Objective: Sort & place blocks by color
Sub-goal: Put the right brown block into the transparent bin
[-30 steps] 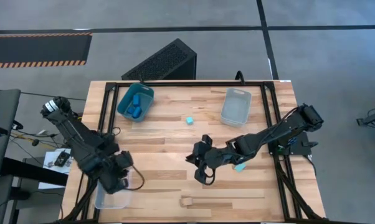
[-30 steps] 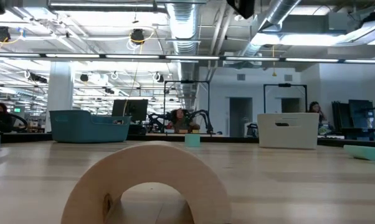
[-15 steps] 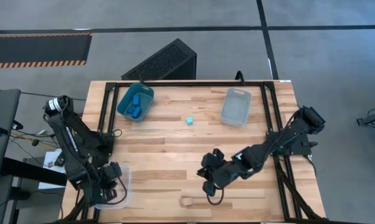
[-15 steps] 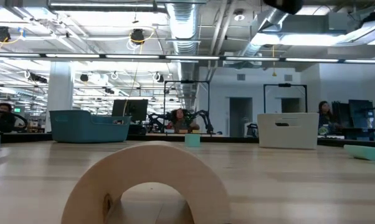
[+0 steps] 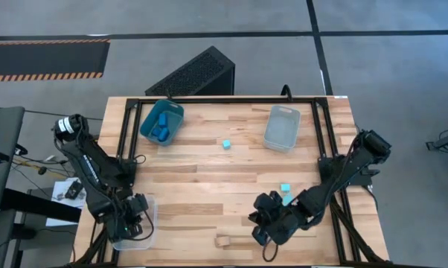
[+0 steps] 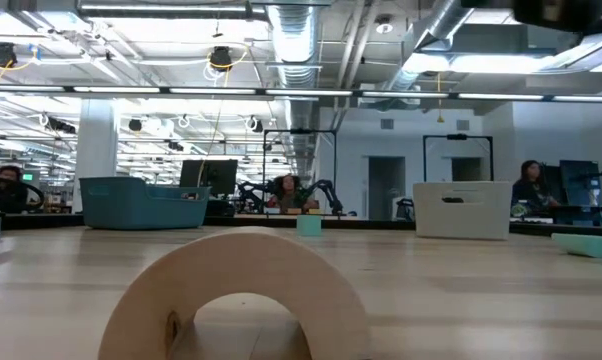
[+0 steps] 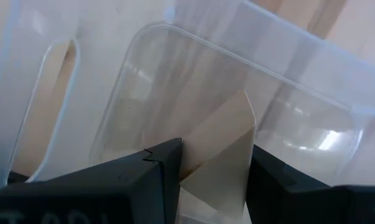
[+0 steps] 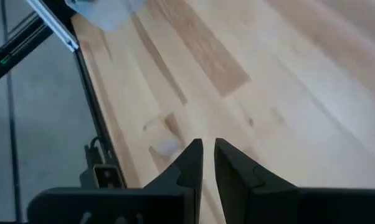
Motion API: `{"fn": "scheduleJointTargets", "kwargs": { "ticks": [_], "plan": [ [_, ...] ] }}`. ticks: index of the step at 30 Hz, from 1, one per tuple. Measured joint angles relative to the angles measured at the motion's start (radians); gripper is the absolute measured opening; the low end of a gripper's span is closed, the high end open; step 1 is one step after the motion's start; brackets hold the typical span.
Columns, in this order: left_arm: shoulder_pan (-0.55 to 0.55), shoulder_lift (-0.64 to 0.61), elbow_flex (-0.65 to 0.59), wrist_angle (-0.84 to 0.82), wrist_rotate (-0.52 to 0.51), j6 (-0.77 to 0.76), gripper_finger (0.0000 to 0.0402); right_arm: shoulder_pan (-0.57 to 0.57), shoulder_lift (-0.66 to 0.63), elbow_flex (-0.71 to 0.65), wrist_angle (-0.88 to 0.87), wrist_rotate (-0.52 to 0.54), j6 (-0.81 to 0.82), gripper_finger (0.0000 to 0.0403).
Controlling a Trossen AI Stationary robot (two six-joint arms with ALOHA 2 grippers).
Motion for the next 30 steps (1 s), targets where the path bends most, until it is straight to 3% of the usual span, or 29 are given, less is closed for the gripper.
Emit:
{"fn": "scheduleJointTargets", "kwargs": {
  "ticks": [16,23,27,30],
  "plan": [
    [0.000,-0.001,-0.076,0.015,-0.034,-0.024,0.0114,0.078,0.001,-0.191,0.092,0.056,0.182,0.0066],
    [0.000,-0.002,-0.085,0.017,-0.063,-0.043,0.0118,0.055,0.000,-0.214,0.110,0.043,0.017,0.0065],
    [0.002,0.000,-0.075,0.012,-0.066,-0.047,0.0139,0.016,0.000,-0.215,0.168,-0.052,-0.080,0.0065],
    [0.002,0.001,-0.048,0.002,-0.063,-0.032,0.0161,-0.010,0.020,-0.215,0.262,-0.102,-0.050,0.0065]
  ]
}}
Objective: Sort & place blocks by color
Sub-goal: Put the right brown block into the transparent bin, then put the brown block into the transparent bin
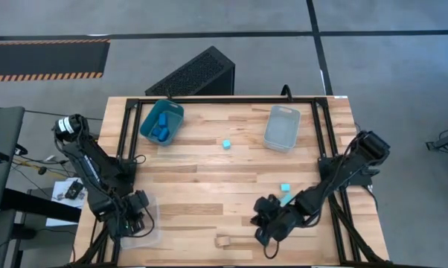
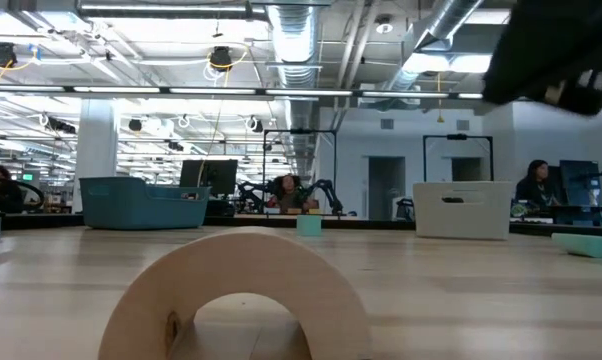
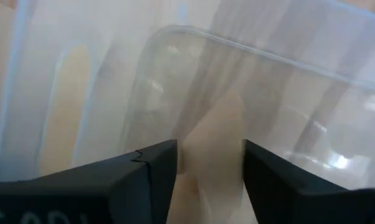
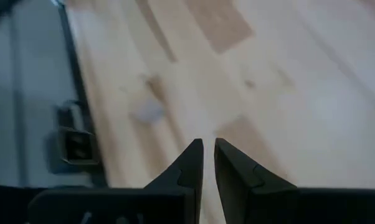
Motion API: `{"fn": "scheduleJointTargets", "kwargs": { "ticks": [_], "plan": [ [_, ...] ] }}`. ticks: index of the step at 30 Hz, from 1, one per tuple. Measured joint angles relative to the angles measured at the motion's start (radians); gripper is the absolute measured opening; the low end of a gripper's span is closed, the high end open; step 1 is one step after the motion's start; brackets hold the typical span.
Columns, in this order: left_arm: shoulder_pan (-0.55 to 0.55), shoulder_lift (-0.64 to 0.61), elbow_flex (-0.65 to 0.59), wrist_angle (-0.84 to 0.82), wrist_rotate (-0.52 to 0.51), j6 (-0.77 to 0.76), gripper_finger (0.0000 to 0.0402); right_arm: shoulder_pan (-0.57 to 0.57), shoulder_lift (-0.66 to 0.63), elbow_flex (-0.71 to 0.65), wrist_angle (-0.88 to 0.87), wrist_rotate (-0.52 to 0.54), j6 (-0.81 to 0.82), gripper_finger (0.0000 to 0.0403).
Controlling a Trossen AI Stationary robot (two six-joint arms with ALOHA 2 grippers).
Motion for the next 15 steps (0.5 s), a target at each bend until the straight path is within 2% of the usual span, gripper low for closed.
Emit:
{"fn": "scheduleJointTargets", "kwargs": {
  "ticks": [3,5,10,15],
  "plan": [
    [0.001,0.000,0.035,-0.035,-0.004,0.002,0.0181,-0.006,0.064,0.002,0.118,-0.039,-0.017,0.0065],
    [0.000,0.000,0.065,-0.059,-0.007,0.003,0.0190,-0.006,0.130,0.049,0.167,-0.055,-0.022,0.0065],
    [0.000,0.000,0.157,-0.141,-0.052,0.060,0.0201,-0.004,0.281,0.225,0.149,-0.059,-0.139,0.0067],
    [0.000,0.000,0.248,-0.191,-0.191,0.190,0.0201,-0.011,0.399,0.412,0.038,-0.058,-0.336,0.0094]
  ]
}}
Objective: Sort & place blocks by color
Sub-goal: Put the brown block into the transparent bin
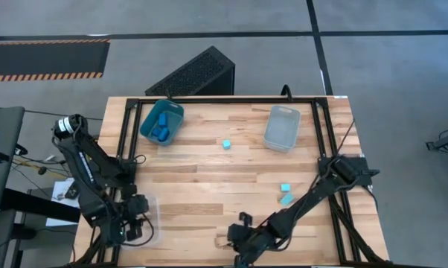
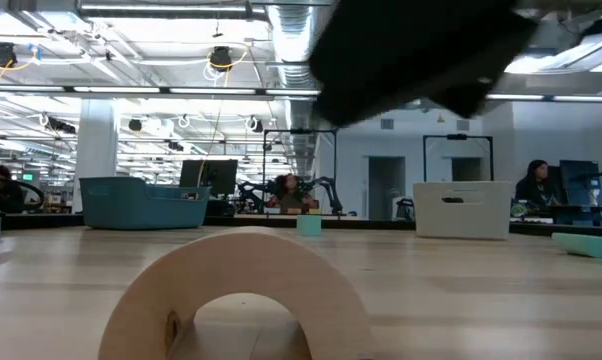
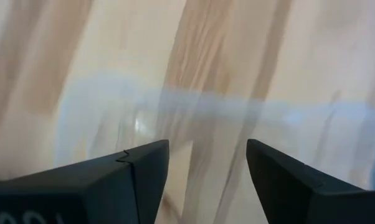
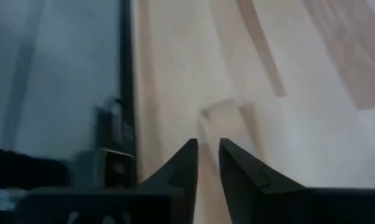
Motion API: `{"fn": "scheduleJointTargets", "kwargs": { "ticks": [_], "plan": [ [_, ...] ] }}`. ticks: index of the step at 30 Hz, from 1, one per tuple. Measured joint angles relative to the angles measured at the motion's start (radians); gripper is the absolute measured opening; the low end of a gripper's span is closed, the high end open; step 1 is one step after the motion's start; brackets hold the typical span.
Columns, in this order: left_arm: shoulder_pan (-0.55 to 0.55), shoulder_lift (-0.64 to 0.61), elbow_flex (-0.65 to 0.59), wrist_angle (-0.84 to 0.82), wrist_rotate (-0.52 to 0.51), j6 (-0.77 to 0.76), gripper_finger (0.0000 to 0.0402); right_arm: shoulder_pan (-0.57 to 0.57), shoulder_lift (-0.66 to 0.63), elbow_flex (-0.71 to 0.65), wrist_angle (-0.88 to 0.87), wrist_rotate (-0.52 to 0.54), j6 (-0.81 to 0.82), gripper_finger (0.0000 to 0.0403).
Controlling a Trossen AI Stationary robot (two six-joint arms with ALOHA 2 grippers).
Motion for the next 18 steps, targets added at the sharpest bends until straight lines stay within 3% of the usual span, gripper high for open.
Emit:
{"fn": "scheduleJointTargets", "kwargs": {
  "ticks": [5,11,14,18],
  "plan": [
    [0.004,0.000,0.060,0.032,-0.184,0.100,0.0201,-0.017,0.076,0.120,-0.040,0.002,-0.137,0.0175],
    [0.040,0.001,0.055,0.196,-0.310,0.228,0.0201,-0.045,0.144,0.153,-0.047,-0.006,-0.224,0.0287],
    [0.064,0.010,0.053,0.251,-0.326,0.289,0.0201,-0.056,0.156,0.153,-0.069,-0.020,-0.226,0.0312],
    [0.080,0.010,0.053,0.269,-0.326,0.333,0.0201,-0.068,0.156,0.153,-0.103,-0.070,-0.228,0.0315]
  ]
}}
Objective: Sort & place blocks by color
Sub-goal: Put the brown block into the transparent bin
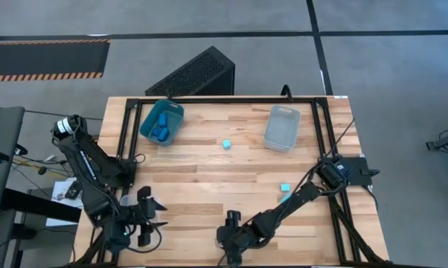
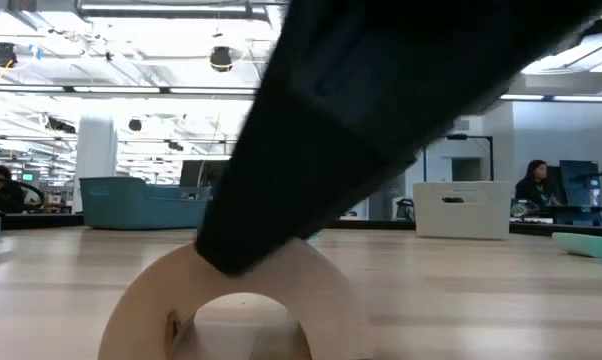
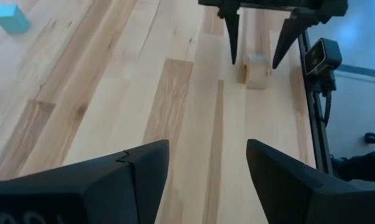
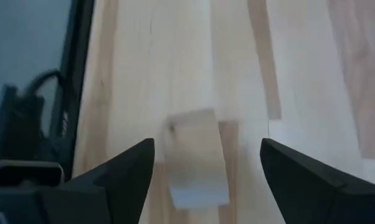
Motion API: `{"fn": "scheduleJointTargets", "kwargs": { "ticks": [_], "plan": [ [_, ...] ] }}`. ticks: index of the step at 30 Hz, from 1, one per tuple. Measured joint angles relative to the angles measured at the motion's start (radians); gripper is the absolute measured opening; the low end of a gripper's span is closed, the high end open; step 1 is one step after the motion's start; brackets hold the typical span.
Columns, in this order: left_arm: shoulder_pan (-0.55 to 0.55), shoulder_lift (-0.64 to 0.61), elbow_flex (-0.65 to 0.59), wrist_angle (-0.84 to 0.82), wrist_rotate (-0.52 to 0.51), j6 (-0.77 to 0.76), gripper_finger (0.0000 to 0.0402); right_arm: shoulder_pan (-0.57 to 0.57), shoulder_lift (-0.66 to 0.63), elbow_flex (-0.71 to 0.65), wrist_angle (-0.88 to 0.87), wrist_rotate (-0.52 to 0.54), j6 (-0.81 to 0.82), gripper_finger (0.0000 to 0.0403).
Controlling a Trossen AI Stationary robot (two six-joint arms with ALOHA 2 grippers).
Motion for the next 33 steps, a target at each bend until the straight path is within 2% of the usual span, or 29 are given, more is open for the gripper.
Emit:
{"fn": "scheduleJointTargets", "kwargs": {
  "ticks": [4,11,14,20,21,25,27,33],
  "plan": [
    [0.003,0.000,0.000,0.000,0.000,0.016,0.0201,-0.010,0.000,0.000,-0.015,-0.073,-0.019,0.0302],
    [0.017,0.000,0.000,-0.002,-0.024,0.024,0.0201,-0.029,0.000,0.000,-0.041,-0.078,-0.017,0.0264],
    [0.036,0.000,0.000,-0.001,-0.025,0.044,0.0201,-0.047,0.000,0.000,-0.041,-0.093,-0.007,0.0226],
    [0.067,0.000,0.000,-0.001,-0.026,0.095,0.0201,-0.091,-0.006,0.001,-0.034,-0.171,0.053,0.0118],
    [0.071,0.000,0.000,-0.001,-0.026,0.106,0.0201,-0.097,-0.009,0.001,-0.035,-0.182,0.059,0.0113],
    [0.092,0.000,0.000,-0.001,-0.015,0.138,0.0201,-0.117,-0.024,0.000,-0.062,-0.196,0.061,0.0113],
    [0.105,0.000,0.000,0.000,0.004,0.150,0.0201,-0.120,-0.052,-0.002,-0.121,-0.169,0.056,0.0113],
    [0.151,-0.002,0.000,-0.003,0.013,0.165,0.0201,-0.127,-0.167,-0.007,-0.301,0.034,-0.018,0.0144]
  ]
}}
